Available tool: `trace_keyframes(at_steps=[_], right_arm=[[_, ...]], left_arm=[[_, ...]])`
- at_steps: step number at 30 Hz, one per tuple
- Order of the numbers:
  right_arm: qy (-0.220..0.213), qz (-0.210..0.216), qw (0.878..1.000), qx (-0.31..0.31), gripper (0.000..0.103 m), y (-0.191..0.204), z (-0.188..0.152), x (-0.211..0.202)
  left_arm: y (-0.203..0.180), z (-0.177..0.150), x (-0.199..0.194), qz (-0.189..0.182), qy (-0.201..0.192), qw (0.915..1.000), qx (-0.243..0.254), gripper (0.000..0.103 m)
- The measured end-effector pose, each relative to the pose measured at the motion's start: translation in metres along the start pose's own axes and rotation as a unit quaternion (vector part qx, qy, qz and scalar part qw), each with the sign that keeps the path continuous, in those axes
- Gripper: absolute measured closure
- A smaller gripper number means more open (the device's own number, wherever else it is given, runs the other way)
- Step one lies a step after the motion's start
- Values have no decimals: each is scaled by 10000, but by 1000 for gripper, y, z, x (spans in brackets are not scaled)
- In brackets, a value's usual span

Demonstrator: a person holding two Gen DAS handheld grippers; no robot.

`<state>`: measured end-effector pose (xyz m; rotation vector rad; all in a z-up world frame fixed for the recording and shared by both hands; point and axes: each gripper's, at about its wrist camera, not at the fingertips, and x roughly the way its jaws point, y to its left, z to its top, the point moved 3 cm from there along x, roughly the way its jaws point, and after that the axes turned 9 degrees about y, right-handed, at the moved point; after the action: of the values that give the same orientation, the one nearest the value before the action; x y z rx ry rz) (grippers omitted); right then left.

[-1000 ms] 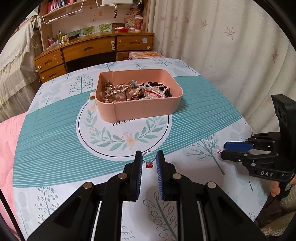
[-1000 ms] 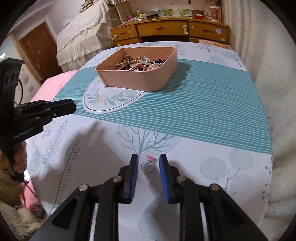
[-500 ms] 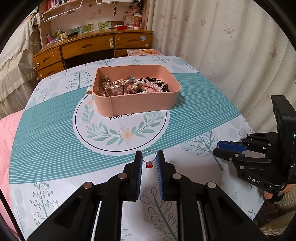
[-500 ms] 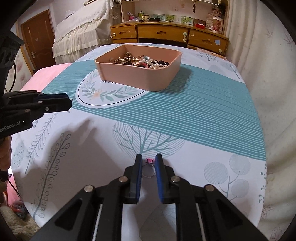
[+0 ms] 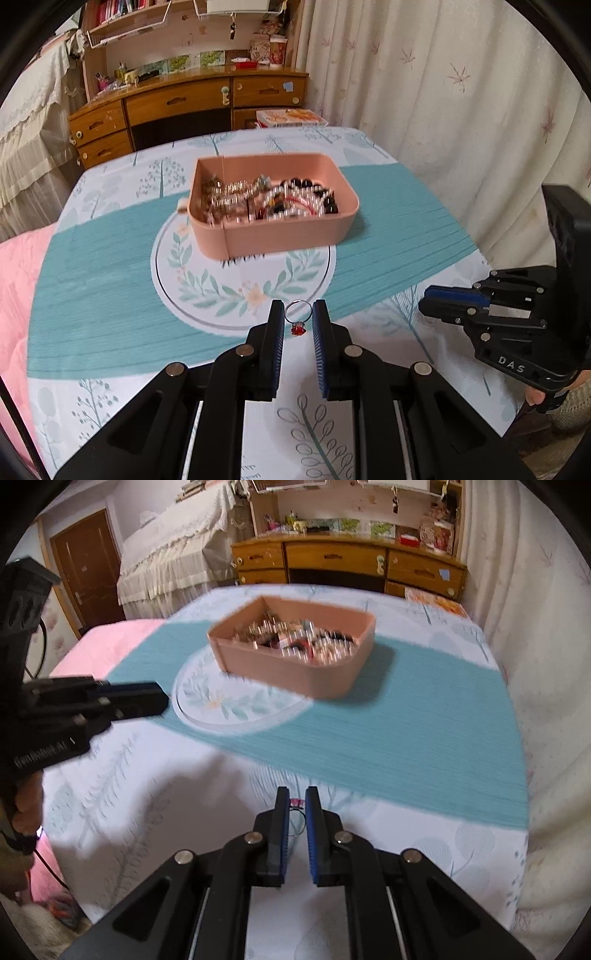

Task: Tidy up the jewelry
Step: 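Carry both rings into the pink box and open both tools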

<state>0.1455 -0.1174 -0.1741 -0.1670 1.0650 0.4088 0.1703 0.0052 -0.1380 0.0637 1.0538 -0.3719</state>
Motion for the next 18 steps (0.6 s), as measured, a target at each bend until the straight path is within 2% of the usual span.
trace_keyframes(at_steps=[5, 11, 14, 18], right_arm=[[-492, 49, 9987, -125, 95, 9, 47, -35], [-947, 210, 9953, 12, 95, 12, 118, -65], [-1017, 221, 9945, 122, 95, 10, 144, -64], [-885, 172, 9950, 429, 94, -3, 176, -45]], left_arm=[[2, 30, -16, 92, -180, 9998, 37, 90], [22, 89, -28, 158, -193, 9996, -164, 90], [31, 114, -30, 191, -218, 9993, -236, 90], [39, 140, -23, 239, -151, 9991, -314, 88]])
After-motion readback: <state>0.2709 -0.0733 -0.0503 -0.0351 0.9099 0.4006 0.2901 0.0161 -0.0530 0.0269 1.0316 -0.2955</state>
